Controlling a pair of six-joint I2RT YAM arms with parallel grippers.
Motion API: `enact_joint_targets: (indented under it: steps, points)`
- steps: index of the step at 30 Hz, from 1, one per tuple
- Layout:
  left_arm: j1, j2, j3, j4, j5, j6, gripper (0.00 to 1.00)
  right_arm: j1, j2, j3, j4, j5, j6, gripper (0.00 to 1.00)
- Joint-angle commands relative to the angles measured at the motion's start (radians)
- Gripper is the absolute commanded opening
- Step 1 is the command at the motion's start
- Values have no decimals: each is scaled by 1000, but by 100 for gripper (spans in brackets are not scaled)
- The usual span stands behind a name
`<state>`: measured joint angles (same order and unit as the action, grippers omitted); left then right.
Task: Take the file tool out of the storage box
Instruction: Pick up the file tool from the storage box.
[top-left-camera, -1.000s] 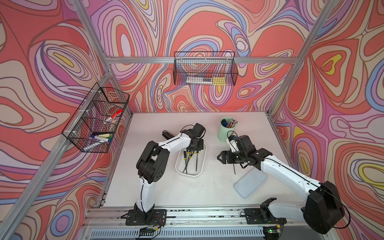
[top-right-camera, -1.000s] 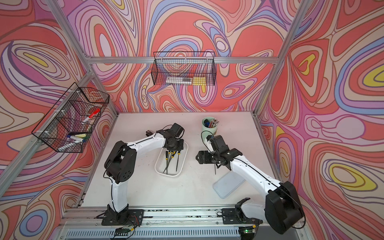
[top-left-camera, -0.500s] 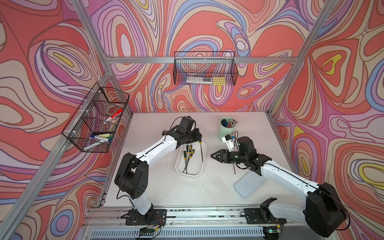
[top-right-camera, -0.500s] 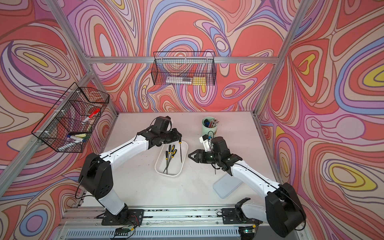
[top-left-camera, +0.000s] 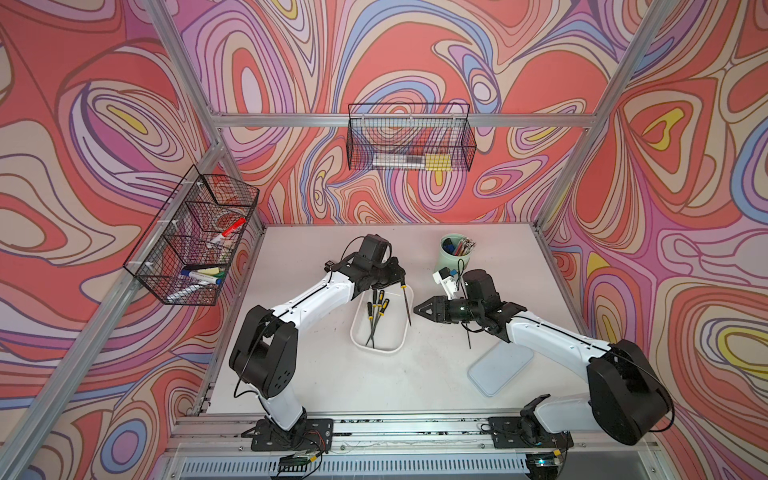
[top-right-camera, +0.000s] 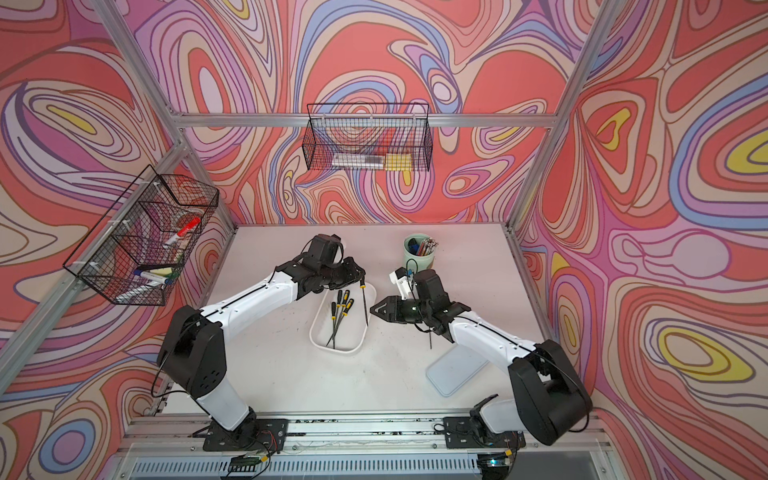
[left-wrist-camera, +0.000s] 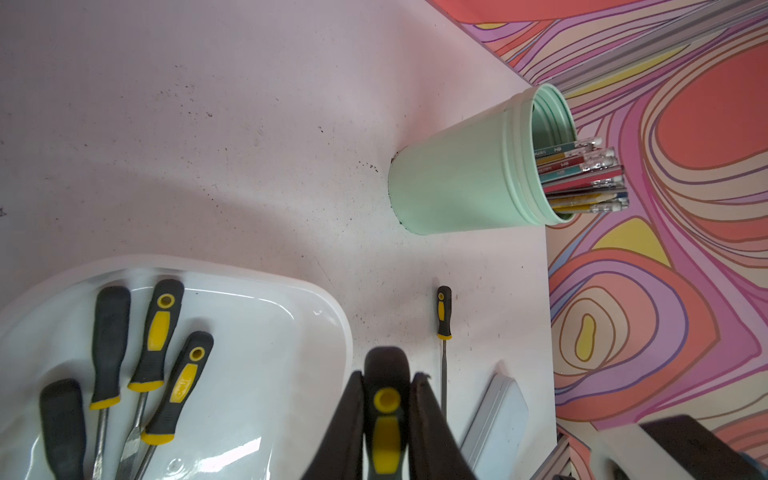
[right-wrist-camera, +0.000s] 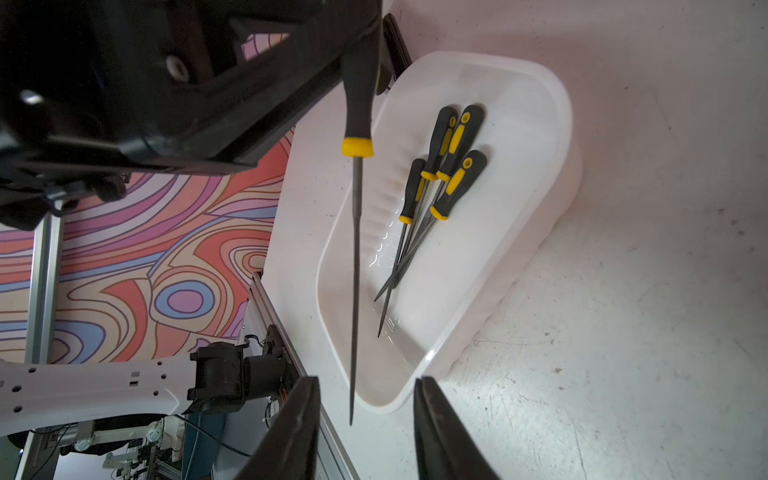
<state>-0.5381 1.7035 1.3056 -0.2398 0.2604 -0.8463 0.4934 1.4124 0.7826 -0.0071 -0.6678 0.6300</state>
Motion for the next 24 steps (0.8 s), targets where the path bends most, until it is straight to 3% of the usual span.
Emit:
enact_joint_targets:
  steps: [1,24]
  points:
    - [0,4,18,3,9,1,13,12,28,44,20,-22,-27,35]
    - [-1,11,26,13,18,6,12,53,117,106,-16,-29,-55,14]
